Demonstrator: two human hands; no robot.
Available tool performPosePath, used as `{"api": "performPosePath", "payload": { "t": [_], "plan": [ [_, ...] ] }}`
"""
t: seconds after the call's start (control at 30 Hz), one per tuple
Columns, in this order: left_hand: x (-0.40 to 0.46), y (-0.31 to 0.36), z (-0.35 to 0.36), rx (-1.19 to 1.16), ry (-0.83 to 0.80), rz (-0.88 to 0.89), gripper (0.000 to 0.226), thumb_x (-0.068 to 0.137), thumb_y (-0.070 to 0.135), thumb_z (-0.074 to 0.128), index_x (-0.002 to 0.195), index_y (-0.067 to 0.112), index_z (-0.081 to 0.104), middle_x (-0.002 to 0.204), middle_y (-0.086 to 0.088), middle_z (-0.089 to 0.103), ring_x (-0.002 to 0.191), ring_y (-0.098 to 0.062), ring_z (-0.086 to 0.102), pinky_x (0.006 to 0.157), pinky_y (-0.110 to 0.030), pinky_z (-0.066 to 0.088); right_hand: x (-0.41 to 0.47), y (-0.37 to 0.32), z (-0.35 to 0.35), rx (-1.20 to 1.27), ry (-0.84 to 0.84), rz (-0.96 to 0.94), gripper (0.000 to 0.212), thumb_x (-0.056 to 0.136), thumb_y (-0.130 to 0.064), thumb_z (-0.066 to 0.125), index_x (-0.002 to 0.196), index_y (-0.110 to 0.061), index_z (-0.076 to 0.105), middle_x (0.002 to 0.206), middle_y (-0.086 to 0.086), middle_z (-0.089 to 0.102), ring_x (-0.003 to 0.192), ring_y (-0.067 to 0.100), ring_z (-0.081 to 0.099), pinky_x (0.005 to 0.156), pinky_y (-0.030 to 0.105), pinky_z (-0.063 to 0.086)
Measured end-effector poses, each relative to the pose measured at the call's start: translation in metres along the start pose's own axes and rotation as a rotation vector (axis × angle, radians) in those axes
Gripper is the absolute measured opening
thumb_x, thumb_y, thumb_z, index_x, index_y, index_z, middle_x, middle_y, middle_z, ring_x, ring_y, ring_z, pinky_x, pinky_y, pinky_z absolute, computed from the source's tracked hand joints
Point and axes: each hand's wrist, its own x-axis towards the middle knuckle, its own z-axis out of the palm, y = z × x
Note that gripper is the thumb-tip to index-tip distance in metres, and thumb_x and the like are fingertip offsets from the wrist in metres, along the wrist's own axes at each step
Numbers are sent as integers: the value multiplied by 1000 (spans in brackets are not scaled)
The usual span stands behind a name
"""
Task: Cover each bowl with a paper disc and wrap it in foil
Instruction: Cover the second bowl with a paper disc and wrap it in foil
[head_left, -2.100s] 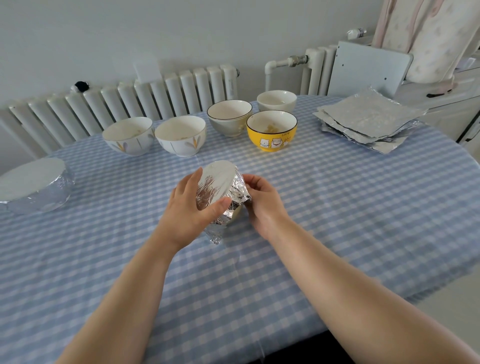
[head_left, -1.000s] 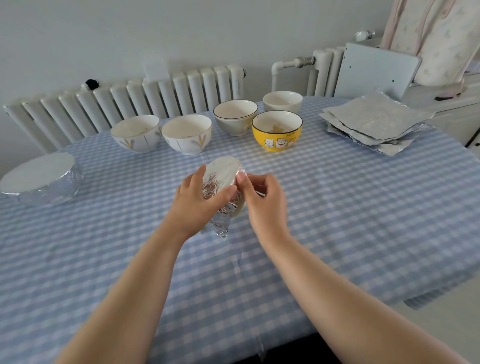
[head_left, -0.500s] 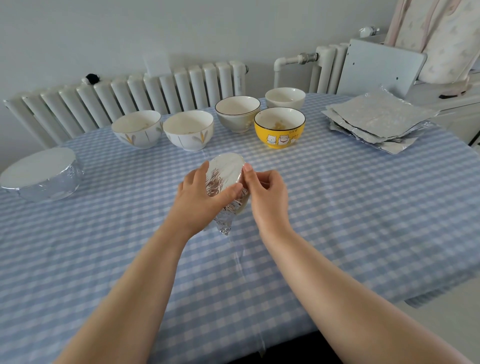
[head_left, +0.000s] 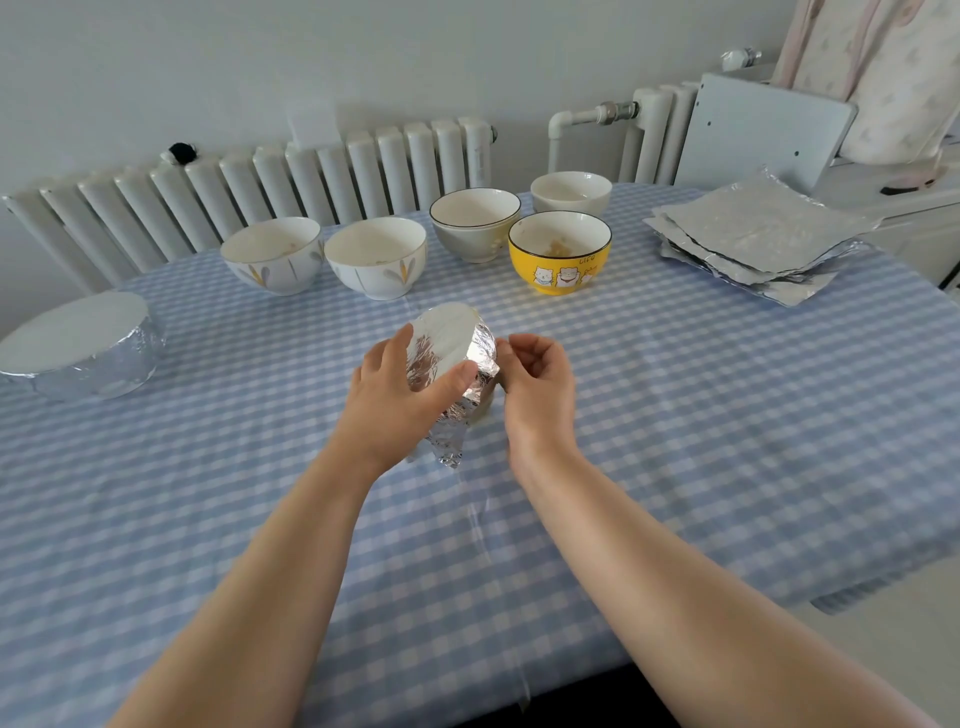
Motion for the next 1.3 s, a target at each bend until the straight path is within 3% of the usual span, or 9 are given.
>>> {"api": "performPosePath", "payload": {
  "t": [0.27,0.37,0.43,0.5,0.57,0.63,0.83,0.97,1.3],
  "plan": [
    [-2,3,-2,-12,-5,-16,124,48,88,46,154,29,24,157,2,25,145,-18,22,118,-47,25,-1,-2,-5,79,-38,45,28,93,10,47,95,-15,60,88,0,71,77,5,68,72,15,52],
    [-3,4,-3,-6,-10,-10,122,49,88,48,154,30,24,157,3,25,145,-17,21,118,-46,24,0,-13,-8,45,-73,57,10,98,-17,54,97,-12,63,88,5,73,81,13,69,77,23,57],
    [-4,5,-3,19,-9,0,122,50,88,48,154,31,23,157,4,25,146,-16,20,119,-44,23,3,-17,-9,-106,-123,34,32,94,-44,59,99,-13,64,96,10,73,89,20,70,85,31,58],
    [-5,6,-1,65,-7,17,120,53,88,50,154,31,22,157,5,24,146,-16,18,117,-40,21,4,-20,-8,-215,-154,29,41,88,-56,62,97,-16,62,92,4,72,85,14,70,82,31,57],
    [-5,8,1,136,-5,39,112,65,83,59,155,30,20,159,4,22,146,-16,15,117,-39,19,7,-21,-8,-253,-148,35,37,88,-53,64,92,-16,58,82,-6,69,73,3,67,73,25,54],
    [-6,10,3,193,-3,53,101,77,73,62,156,29,16,160,3,19,147,-17,13,118,-40,18,11,-20,-10,-240,-112,57,30,90,-44,66,85,-16,56,78,-4,67,71,7,65,74,28,57],
    [-1,15,4,269,-15,70,101,75,72,58,155,29,16,160,1,20,147,-20,14,117,-41,19,16,-11,-22,-154,-100,132,8,96,-14,62,88,-13,62,90,6,69,81,16,68,82,33,60],
    [-1,22,7,382,-52,73,113,66,84,52,156,27,12,161,-2,17,148,-23,11,118,-44,17,17,-8,-35,-111,-95,157,26,89,14,51,96,-10,60,90,7,69,71,11,68,66,21,57],
    [-1,31,21,667,-69,131,134,49,98,29,156,23,2,163,-13,9,150,-31,8,120,-45,11,17,-18,-56,-137,-149,203,17,105,-10,35,107,-6,51,81,6,65,66,15,65,62,24,57]
  ]
}}
